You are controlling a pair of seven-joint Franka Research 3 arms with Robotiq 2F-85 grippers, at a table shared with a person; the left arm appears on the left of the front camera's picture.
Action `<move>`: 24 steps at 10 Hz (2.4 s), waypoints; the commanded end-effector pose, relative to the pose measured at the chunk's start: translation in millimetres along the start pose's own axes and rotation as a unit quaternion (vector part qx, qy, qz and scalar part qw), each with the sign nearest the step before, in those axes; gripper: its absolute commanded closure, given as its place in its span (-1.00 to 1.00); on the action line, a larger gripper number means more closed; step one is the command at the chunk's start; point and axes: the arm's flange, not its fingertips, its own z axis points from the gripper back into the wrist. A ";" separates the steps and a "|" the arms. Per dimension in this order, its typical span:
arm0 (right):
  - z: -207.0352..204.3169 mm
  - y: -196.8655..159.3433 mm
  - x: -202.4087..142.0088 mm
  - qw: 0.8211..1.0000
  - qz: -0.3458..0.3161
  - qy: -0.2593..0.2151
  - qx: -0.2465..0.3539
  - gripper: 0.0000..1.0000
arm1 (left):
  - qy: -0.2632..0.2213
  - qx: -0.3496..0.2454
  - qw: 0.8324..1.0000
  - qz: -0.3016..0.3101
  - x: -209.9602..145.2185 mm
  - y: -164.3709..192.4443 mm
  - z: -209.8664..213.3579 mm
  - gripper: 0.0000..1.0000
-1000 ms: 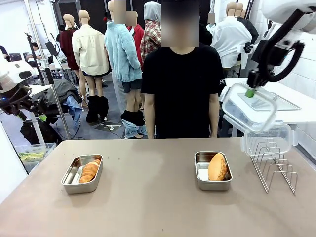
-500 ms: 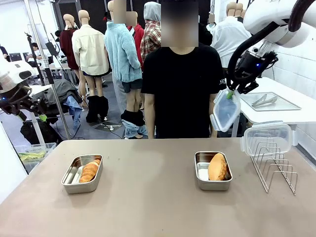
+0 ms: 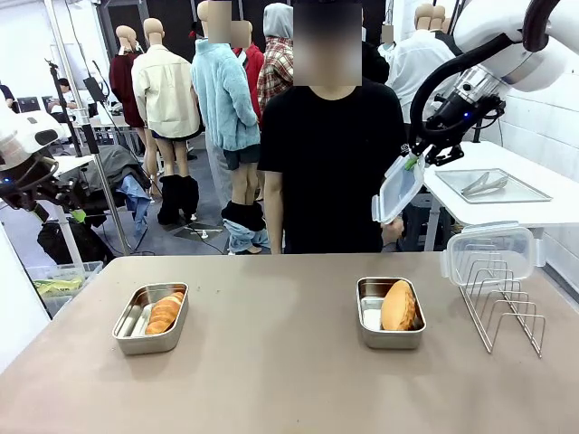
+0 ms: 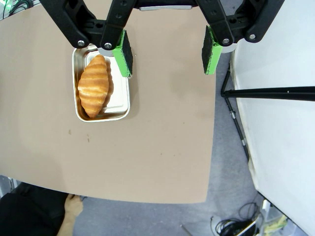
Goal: Place the bread in airtight containers.
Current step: Release when the human grabs the Airtight Container lid, then pick up one Airtight Container lid and hand it to the human.
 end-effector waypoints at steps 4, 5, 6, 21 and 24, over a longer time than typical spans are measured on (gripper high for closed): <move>0.0 0.0 0.0 1.000 0.000 0.000 0.000 1.00 | -0.001 0.003 1.000 0.009 -0.4 -0.5 1.1 -0.47; 0.0 0.0 0.0 1.000 0.000 0.000 0.000 1.00 | -0.001 0.003 1.000 0.009 -0.4 -0.5 1.1 -0.47; 0.0 0.0 0.0 1.000 0.000 0.000 0.000 1.00 | -0.001 0.003 1.000 0.009 -0.4 -0.5 1.1 -0.47; 3.4 -0.7 -3.5 1.000 0.014 0.000 -0.006 0.61 | -0.001 0.003 1.000 0.009 -0.4 -0.5 1.1 -0.47; 30.4 -5.8 -25.9 0.994 0.087 0.020 -0.060 -0.56 | -0.001 0.003 1.000 0.009 -0.4 -0.5 1.1 -0.47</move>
